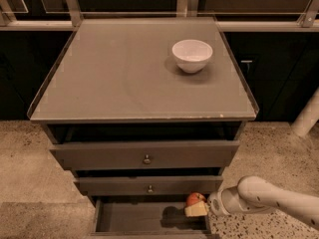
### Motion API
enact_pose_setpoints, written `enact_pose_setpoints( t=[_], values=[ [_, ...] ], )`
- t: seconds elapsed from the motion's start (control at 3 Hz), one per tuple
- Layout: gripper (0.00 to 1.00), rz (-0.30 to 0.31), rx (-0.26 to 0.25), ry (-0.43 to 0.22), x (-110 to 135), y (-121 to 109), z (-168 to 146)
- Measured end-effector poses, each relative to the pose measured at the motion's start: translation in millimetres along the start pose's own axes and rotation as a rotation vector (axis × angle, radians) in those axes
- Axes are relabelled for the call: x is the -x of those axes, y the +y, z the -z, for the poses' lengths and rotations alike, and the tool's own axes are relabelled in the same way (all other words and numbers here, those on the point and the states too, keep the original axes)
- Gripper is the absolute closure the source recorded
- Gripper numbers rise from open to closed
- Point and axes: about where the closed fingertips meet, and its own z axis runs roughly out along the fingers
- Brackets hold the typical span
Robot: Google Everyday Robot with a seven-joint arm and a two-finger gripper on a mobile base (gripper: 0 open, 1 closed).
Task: Place apple into bottom drawer
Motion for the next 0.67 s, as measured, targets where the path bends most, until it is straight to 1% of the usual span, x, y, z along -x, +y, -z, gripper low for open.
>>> enact_pose_setpoints(
  t=[0.33, 0.67],
  values=[
    [1.00, 0.000, 0.000, 0.000, 0.0, 0.0, 0.0],
    [1.00, -0.041, 0.002, 0.000, -5.4, -16.7, -10.3]
  ],
)
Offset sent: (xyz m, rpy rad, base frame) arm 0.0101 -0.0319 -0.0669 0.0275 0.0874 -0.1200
